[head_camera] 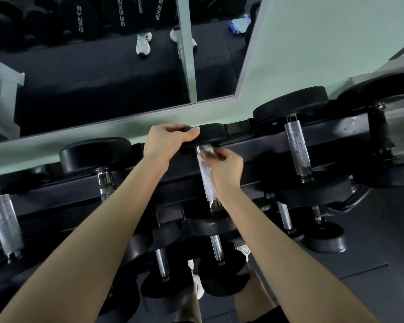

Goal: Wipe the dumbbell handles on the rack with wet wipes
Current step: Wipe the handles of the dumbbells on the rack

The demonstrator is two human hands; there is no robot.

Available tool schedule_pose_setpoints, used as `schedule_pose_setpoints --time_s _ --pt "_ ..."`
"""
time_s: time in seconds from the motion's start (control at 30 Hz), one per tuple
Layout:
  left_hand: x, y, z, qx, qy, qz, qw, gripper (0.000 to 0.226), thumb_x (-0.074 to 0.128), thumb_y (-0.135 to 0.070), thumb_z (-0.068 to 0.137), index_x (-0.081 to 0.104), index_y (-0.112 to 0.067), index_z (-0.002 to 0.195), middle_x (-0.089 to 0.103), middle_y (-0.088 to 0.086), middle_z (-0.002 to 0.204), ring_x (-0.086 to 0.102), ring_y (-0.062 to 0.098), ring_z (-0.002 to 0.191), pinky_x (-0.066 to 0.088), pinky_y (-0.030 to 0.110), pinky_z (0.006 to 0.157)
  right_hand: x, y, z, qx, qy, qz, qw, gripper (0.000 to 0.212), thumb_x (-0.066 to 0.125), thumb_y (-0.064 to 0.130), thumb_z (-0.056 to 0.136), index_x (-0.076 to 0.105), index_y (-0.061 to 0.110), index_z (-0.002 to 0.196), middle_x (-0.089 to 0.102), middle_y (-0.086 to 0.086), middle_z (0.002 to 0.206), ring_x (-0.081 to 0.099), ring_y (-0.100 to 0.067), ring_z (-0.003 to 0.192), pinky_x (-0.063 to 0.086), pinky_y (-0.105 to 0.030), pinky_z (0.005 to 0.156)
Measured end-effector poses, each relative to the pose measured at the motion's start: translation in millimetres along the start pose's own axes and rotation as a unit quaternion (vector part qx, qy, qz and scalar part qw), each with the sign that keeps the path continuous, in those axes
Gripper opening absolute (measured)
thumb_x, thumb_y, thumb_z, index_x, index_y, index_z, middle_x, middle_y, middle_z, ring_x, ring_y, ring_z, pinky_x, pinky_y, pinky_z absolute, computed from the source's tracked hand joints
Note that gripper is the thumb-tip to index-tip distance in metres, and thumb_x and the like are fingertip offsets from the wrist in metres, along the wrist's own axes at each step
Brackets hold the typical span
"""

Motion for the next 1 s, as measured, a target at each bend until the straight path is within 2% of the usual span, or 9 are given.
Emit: schedule_pose_setpoints --time_s 0.13,0.23,0.3,0.43,0.53,0.67,0.77,0.9,1.0 --pt "-1.1 -2.4 -0.3 0.008 -0.004 0.004 1.0 0.022 0.081 -0.036 0.068 0.073 -0.028 0.086 0.07 -0.015 0.091 0.062 0.005 0.094 0.045 0.023 0.084 -5.1 -13.8 -6.1 -0.015 0.028 -0.085 0.996 0.01 0.072 0.02 0.08 0.068 0.014 0.073 0.057 0.01 0.058 0.051 -0.004 0.056 0.04 -0.021 0.058" --pt "-0.8 -1.8 -0.2 0.006 -0.001 0.006 1.0 0.026 0.081 -0.037 0.067 0.073 -0.027 0.089 0.07 -0.015 0.092 0.062 0.005 0.095 0.046 0.024 0.086 -19.3 -38.6 -19.2 -0.014 0.048 -0.229 0.972 0.031 0.066 0.024 0.083 0.057 0.01 0.057 0.044 0.005 0.048 0.04 -0.009 0.047 0.031 -0.023 0.05" --pt "-1.0 -2.2 -1.3 0.004 -0.001 0.007 1.0 0.025 0.081 -0.038 0.067 0.073 -0.028 0.088 0.07 -0.015 0.093 0.061 0.006 0.097 0.046 0.026 0.088 -21.4 -43.9 -22.0 -0.013 0.066 -0.263 0.962 0.035 0.065 0.025 0.084 0.055 0.008 0.056 0.045 0.0 0.049 0.043 -0.013 0.049 0.032 -0.023 0.049" --pt "-0.8 -2.3 -2.9 0.004 -0.001 0.006 1.0 0.023 0.082 -0.038 0.067 0.073 -0.029 0.086 0.07 -0.015 0.092 0.062 0.007 0.097 0.047 0.027 0.09 -10.8 -31.5 -1.9 -0.007 0.08 -0.204 0.976 0.029 0.072 0.019 0.078 0.062 -0.004 0.063 0.053 -0.01 0.054 0.045 -0.015 0.053 0.035 -0.025 0.054" --pt "-0.7 -1.4 -1.2 0.003 0.002 0.006 1.0 0.02 0.082 -0.037 0.066 0.072 -0.03 0.083 0.07 -0.016 0.091 0.061 0.007 0.098 0.046 0.027 0.09 -3.9 -20.2 10.6 -0.035 0.102 -0.17 0.98 0.033 0.075 0.018 0.076 0.056 0.008 0.052 0.044 0.002 0.048 0.039 -0.01 0.05 0.031 -0.022 0.051" --pt "-1.3 -1.0 0.4 0.001 0.006 0.003 1.0 0.018 0.083 -0.037 0.065 0.072 -0.032 0.078 0.071 -0.015 0.089 0.062 0.008 0.097 0.048 0.031 0.093 -16.6 -49.6 -5.1 -0.048 0.184 -0.266 0.945 0.047 0.077 0.022 0.074 0.045 0.016 0.041 0.032 0.005 0.043 0.028 -0.006 0.044 0.022 -0.024 0.047" --pt "-1.4 0.7 2.1 -0.004 0.008 0.005 1.0 0.022 0.084 -0.039 0.063 0.072 -0.032 0.08 0.071 -0.015 0.089 0.063 0.009 0.098 0.048 0.031 0.094 -16.0 -57.2 -7.0 -0.045 0.233 -0.322 0.917 0.041 0.079 0.022 0.073 0.053 0.016 0.042 0.037 0.002 0.044 0.029 -0.005 0.042 0.023 -0.023 0.047" --pt "-1.9 2.3 3.6 0.0 0.006 0.0 1.0 0.022 0.084 -0.04 0.062 0.073 -0.032 0.079 0.071 -0.015 0.089 0.063 0.009 0.098 0.048 0.032 0.095 -3.2 -33.1 13.1 -0.028 0.21 -0.199 0.957 0.03 0.082 0.017 0.069 0.065 -0.008 0.066 0.058 -0.018 0.061 0.048 -0.015 0.059 0.036 -0.028 0.059" --pt "-0.9 3.7 4.7 0.003 0.013 0.0 1.0 0.02 0.084 -0.039 0.061 0.074 -0.032 0.077 0.073 -0.013 0.088 0.065 0.01 0.097 0.049 0.034 0.095 -6.8 -43.6 9.0 -0.021 0.219 -0.203 0.954 0.028 0.081 0.016 0.072 0.062 0.003 0.055 0.052 0.0 0.052 0.046 -0.005 0.051 0.037 -0.022 0.054"
Point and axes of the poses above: each hand's wrist, its own z-axis towards the middle knuckle, its own x-axis out of the palm, y = z × x, the point moved 10 cm from there along z, towards the middle knuckle
